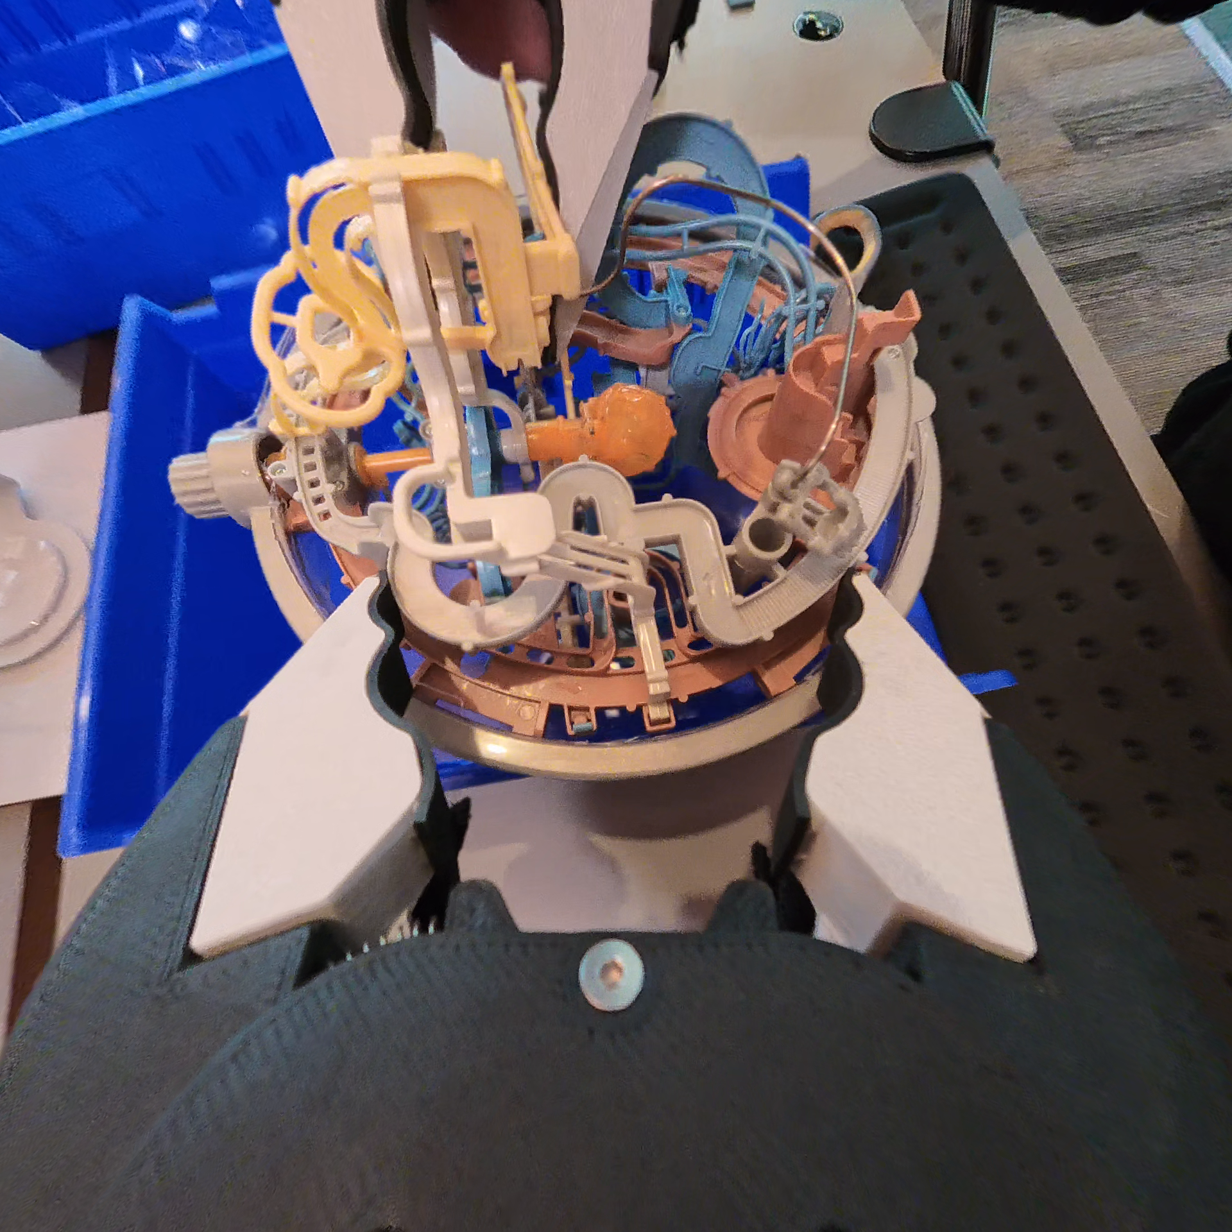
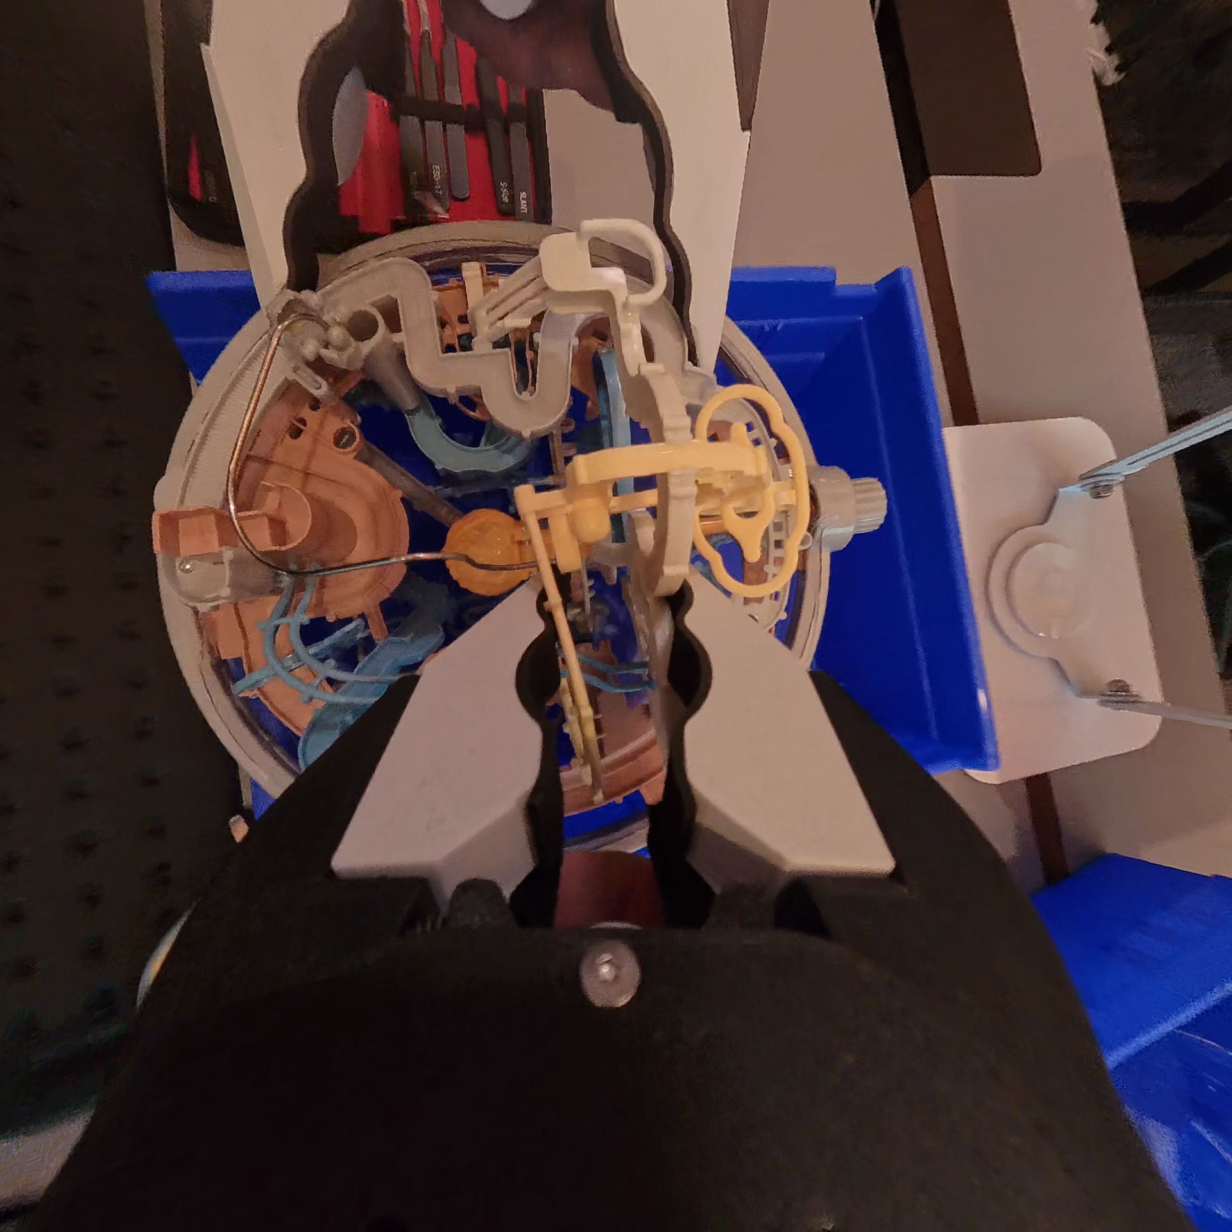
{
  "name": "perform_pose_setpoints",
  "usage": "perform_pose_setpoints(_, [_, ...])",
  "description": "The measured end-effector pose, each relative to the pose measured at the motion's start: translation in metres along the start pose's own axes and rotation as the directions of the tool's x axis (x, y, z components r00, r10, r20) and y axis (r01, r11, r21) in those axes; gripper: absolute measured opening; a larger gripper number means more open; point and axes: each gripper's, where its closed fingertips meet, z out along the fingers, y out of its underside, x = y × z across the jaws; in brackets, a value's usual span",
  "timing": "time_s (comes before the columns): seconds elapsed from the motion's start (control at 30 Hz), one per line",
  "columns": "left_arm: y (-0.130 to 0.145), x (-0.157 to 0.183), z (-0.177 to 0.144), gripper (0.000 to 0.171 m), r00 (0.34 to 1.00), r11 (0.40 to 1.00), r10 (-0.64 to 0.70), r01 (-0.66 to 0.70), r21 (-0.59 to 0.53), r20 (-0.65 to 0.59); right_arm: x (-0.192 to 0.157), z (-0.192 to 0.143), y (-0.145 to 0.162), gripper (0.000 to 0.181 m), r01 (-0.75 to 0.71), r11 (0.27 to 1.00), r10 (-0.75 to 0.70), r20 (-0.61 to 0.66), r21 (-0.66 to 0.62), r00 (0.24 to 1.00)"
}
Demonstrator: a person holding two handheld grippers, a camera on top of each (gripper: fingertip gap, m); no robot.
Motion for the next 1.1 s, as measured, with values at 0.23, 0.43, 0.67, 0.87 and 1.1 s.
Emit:
perform_pose_setpoints(0.23, [-0.008, -0.008, -0.001, 0.124, 1.000, 1.000, -0.005, 0.004, 0.024, 0.015, 0.010, -0.011, -0.003, 0.027, 0.040, 0.997, -0.039, 0.008, -0.061, 0.999])
perform_pose_setpoints(0.43, [0.016, -0.008, 0.017, 0.120, 1.000, 0.999, 0.013, -0.013, -0.044, 0.009, 0.007, 0.013, 0.012, 0.026, -0.012, 0.998, 0.014, 0.024, -0.055, 1.000])
perform_pose_setpoints(0.67, [0.005, -0.007, 0.008, 0.123, 1.000, 1.000, 0.004, -0.004, 0.008, 0.001, 0.008, 0.004, 0.002, 0.026, 0.022, 0.999, -0.022, 0.017, -0.040, 1.000])
perform_pose_setpoints(0.87, [0.014, -0.017, 0.006, 0.121, 0.999, 0.998, 0.025, -0.024, -0.059, 0.022, 0.017, 0.011, 0.003, 0.027, -0.002, 1.000, 0.002, 0.006, -0.005, 1.000])
perform_pose_setpoints(1.1, [0.020, -0.012, 0.009, 0.123, 1.000, 0.999, 0.002, -0.001, -0.050, 0.021, 0.014, 0.020, 0.002, 0.027, 0.009, 1.000, -0.009, 0.028, 0.008, 1.000])
